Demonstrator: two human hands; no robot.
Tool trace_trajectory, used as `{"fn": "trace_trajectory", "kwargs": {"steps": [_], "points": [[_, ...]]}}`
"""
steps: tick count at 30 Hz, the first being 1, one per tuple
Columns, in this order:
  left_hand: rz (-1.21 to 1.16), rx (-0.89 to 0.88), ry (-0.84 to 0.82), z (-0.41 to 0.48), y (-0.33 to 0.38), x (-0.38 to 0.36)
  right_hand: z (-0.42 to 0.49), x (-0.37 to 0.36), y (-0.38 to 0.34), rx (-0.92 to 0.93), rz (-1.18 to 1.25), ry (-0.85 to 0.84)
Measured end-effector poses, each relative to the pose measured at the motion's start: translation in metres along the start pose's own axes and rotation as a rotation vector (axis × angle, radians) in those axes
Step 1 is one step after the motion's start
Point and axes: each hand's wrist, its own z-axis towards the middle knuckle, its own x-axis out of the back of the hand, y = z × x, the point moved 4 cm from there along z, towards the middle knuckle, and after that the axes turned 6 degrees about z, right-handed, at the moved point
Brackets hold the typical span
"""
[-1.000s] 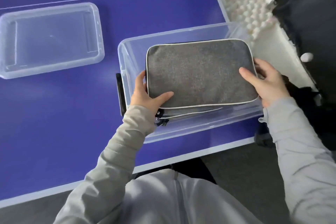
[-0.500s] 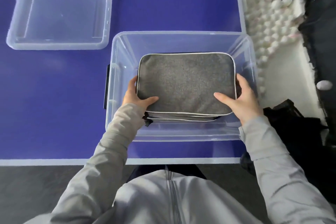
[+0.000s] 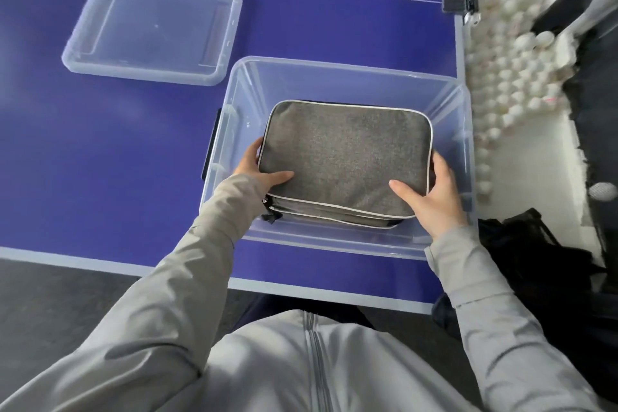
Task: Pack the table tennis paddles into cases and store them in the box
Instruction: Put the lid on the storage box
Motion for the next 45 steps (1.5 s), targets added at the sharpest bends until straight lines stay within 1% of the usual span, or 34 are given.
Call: {"fn": "trace_trajectory", "kwargs": {"steps": [2,5,9,12,17,19,21,23,27,30,33,37,39,42,45], "points": [[0.102,0.011,0.021,-0.003,0.003,0.000,-0.002,0.001,-0.002,0.012,0.003,0.000],[0.378,-0.055,0.060,-0.011,0.013,0.000,-0.008,0.003,-0.008,0.050,-0.031,0.030],[0.705,-0.226,0.107,-0.030,0.027,0.004,-0.018,0.004,-0.024,0.187,-0.161,0.105],[0.882,-0.339,0.140,-0.044,0.035,0.012,-0.024,-0.004,-0.043,0.284,-0.258,0.115],[1.105,-0.563,0.214,-0.056,0.041,0.037,-0.019,-0.028,-0.074,0.325,-0.322,0.095],[1.085,-0.588,0.283,-0.047,0.037,0.074,-0.010,-0.055,-0.094,0.340,-0.347,0.076],[1.038,-0.568,0.345,-0.034,0.031,0.110,-0.004,-0.078,-0.114,0.351,-0.335,0.039],[1.027,-0.494,0.408,-0.006,0.017,0.168,0.006,-0.123,-0.142,0.374,-0.302,-0.015],[0.990,-0.321,0.456,0.067,-0.017,0.286,0.031,-0.219,-0.204,0.474,-0.385,-0.041],[0.941,-0.173,0.462,0.126,-0.039,0.363,0.063,-0.291,-0.236,0.432,-0.411,-0.083],[0.906,-0.051,0.446,0.180,-0.050,0.420,0.106,-0.351,-0.245,0.319,-0.451,-0.099],[0.931,-0.026,0.413,0.244,-0.046,0.456,0.158,-0.400,-0.221,0.065,-0.537,-0.101],[0.923,-0.019,0.411,0.273,-0.042,0.462,0.176,-0.412,-0.203,-0.024,-0.590,-0.071],[0.912,-0.025,0.421,0.310,-0.035,0.463,0.197,-0.422,-0.184,-0.090,-0.667,-0.008],[0.892,-0.044,0.426,0.339,-0.030,0.456,0.212,-0.428,-0.169,-0.135,-0.690,0.038]]}}
